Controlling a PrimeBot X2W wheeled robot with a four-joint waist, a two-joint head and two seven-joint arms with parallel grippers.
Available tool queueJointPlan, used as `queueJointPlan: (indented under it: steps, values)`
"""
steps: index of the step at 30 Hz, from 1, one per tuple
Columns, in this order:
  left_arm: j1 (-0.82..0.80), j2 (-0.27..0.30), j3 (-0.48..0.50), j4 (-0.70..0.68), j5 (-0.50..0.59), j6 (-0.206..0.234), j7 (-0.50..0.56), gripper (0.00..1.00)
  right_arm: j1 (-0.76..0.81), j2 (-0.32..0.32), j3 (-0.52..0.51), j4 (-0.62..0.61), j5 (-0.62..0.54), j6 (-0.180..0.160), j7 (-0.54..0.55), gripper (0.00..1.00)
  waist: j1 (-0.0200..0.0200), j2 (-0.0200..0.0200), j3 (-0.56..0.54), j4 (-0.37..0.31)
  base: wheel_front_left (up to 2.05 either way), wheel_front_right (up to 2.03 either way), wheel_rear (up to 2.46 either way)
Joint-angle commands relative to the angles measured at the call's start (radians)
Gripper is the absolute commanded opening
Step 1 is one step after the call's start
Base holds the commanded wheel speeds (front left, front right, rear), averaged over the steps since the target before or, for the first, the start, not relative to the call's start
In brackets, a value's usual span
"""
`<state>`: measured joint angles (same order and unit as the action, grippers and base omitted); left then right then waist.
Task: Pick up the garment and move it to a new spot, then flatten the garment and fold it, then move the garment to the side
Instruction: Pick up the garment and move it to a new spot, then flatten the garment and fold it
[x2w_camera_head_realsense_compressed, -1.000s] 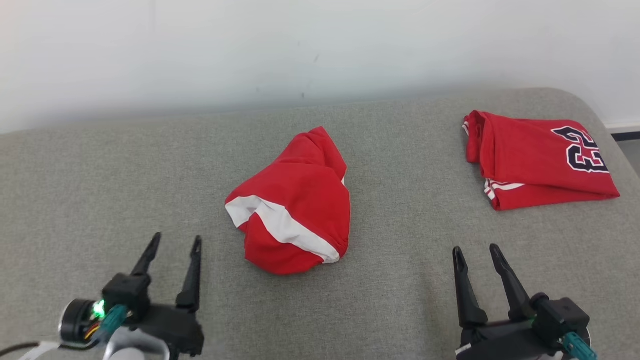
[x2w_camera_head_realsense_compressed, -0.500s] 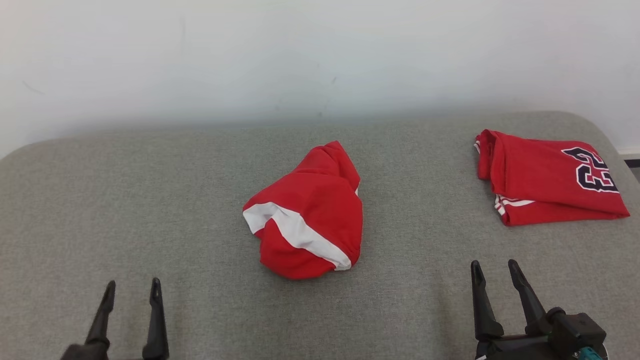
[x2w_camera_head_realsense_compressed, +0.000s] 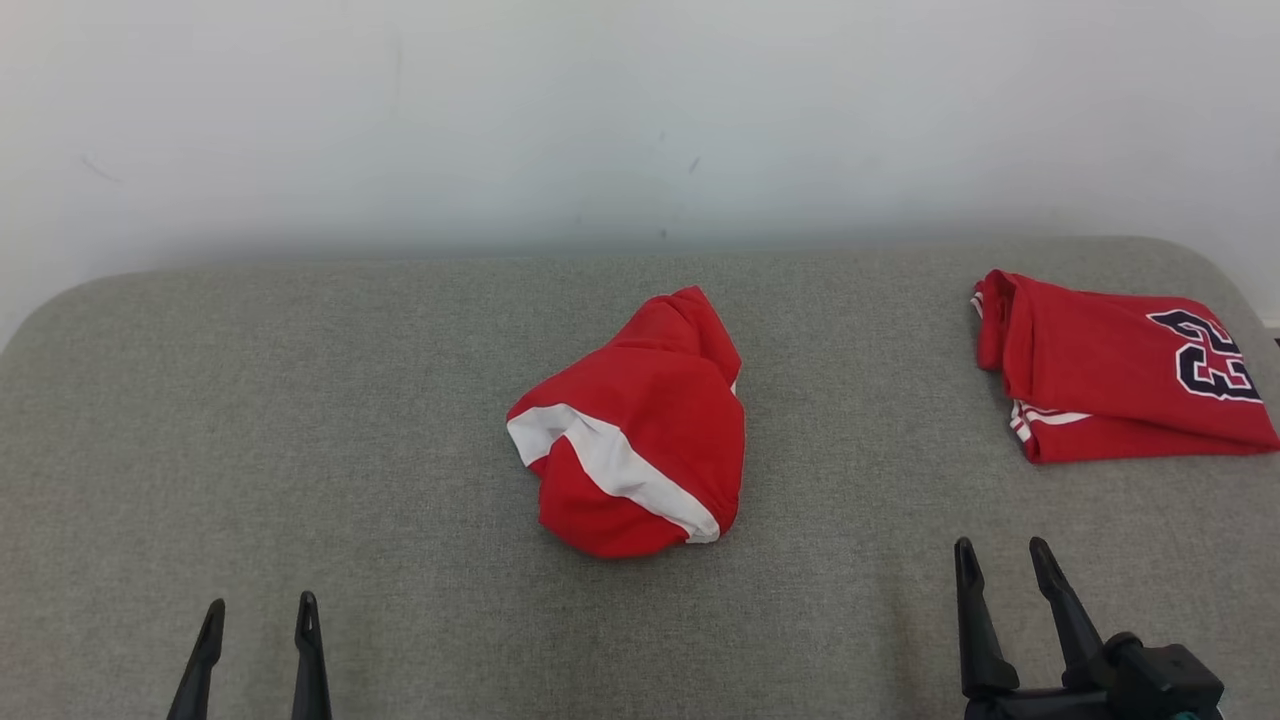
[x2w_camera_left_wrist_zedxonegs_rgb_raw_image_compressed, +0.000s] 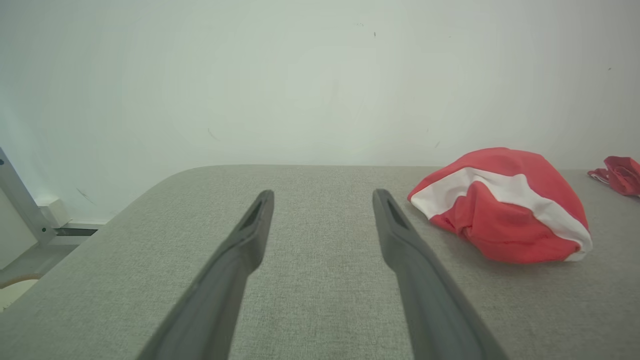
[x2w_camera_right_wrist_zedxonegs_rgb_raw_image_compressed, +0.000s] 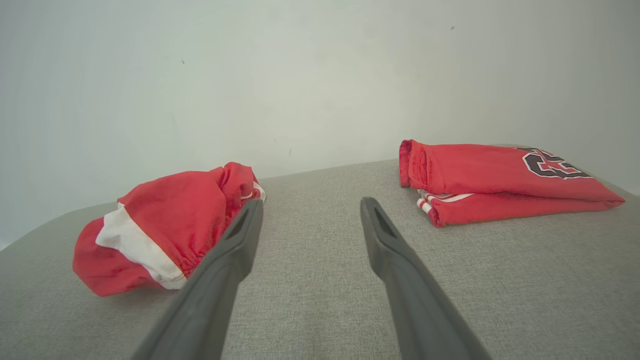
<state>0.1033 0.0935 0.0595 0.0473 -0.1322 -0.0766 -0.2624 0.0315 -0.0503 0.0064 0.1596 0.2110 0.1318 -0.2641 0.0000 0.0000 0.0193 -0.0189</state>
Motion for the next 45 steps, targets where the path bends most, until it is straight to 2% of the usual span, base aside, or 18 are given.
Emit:
queueJointPlan:
  steps: [1,12,23,45]
  values:
    - [0.019,-0.009,0.009,-0.006,0.010,-0.006,-0.003,1.00,0.014,0.000,-0.003,0.001,0.004,-0.002,0.000,1.00,0.0000,0.0000,-0.001,0.002,0.00,0.00,0.00]
    - [0.029,-0.038,0.034,-0.017,0.035,-0.028,-0.003,1.00,0.019,0.000,-0.003,0.005,0.004,-0.002,0.000,1.00,0.0000,0.0000,0.000,0.008,0.00,0.00,0.00]
    - [0.024,-0.043,0.031,-0.023,0.047,-0.029,-0.003,1.00,0.018,0.000,0.003,0.010,0.001,-0.002,0.000,1.00,0.0000,0.0000,0.001,0.005,0.00,0.00,0.00]
    - [0.040,-0.044,0.014,-0.035,0.037,-0.001,-0.003,1.00,0.018,0.000,0.014,0.018,0.002,-0.002,0.000,1.00,0.0000,0.0000,-0.010,-0.002,0.00,0.00,0.00]
